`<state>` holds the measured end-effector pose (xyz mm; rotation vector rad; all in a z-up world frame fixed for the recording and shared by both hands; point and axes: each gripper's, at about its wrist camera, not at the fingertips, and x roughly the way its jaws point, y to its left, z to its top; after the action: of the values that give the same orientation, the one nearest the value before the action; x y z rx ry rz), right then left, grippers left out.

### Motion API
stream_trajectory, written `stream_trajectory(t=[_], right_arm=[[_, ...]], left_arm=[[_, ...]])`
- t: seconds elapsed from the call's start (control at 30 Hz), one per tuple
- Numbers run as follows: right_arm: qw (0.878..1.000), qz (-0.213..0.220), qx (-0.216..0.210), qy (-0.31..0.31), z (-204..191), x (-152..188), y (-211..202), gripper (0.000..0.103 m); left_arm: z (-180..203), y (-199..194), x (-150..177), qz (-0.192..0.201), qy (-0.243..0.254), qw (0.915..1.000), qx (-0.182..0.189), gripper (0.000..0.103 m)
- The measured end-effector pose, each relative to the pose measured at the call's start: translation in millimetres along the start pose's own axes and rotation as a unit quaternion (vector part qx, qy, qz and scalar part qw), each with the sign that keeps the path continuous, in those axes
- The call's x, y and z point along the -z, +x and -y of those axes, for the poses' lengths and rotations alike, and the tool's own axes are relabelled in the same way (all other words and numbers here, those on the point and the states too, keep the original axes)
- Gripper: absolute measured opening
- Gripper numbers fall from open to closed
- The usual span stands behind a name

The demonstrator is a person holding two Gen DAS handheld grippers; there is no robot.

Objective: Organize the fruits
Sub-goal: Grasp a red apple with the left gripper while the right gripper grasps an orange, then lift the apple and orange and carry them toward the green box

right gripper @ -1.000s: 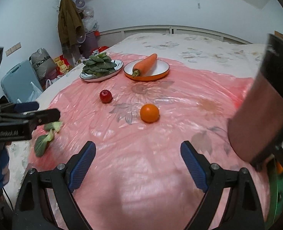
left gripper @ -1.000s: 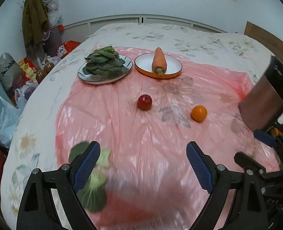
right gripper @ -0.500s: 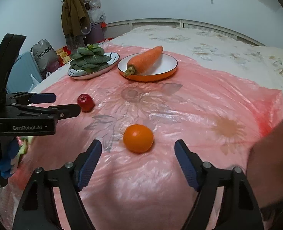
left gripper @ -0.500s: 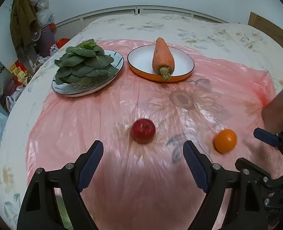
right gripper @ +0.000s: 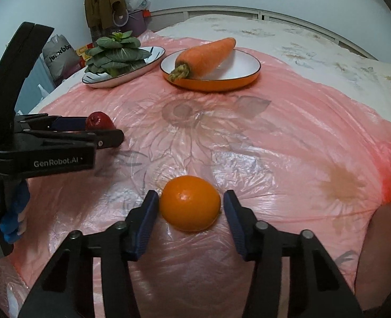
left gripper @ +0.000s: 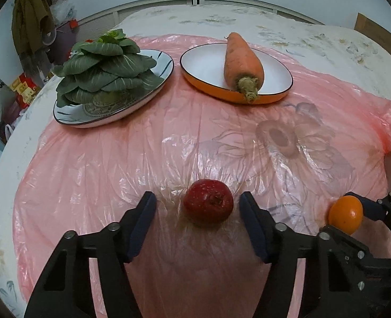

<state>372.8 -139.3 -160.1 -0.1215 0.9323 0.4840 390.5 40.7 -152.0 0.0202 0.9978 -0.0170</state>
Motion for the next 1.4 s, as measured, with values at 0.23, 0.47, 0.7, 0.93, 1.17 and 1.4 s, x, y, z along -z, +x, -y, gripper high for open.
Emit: stream_trajectory(t=[0.23,0.47,0.7,0.93,1.17,1.4], right_arm=[[1.0,0.01,-0.018,0.012,4.6,-0.3,-5.2,0.05],[1.0,0.014,-0.014,0.023,0.8,3.6,-15.7,0.05],[0.999,0.017,-0.013,0.026,-12.6,10.7,-39.2,0.05],[0.999,0.018,-0.023,0.032,-37.5,33.2,-78.6,0.05],[0.999,0.023,-0.025,0.03,-66.2,59.2,-123.2,0.05],[0.999,0.033,-0.028,0.031,-92.4,86.3,-165.3,0.05]], left_arm=[[-16.0,-4.8,3.1,0.008,-0.023,0.9993,0.029,0.029],[-38.2,-20.6,9.8,0.016,-0.057,0.9971,0.047,0.029],[-60.2,-46.4,21.9,0.021,-0.081,0.9953,0.049,0.029],[-73.5,-96.9,44.5,0.04,-0.088,0.9945,0.04,0.029],[-75.6,-143.4,78.9,0.05,-0.083,0.9949,0.03,0.029],[-61.0,-184.1,114.8,0.056,-0.069,0.9955,0.033,0.029]])
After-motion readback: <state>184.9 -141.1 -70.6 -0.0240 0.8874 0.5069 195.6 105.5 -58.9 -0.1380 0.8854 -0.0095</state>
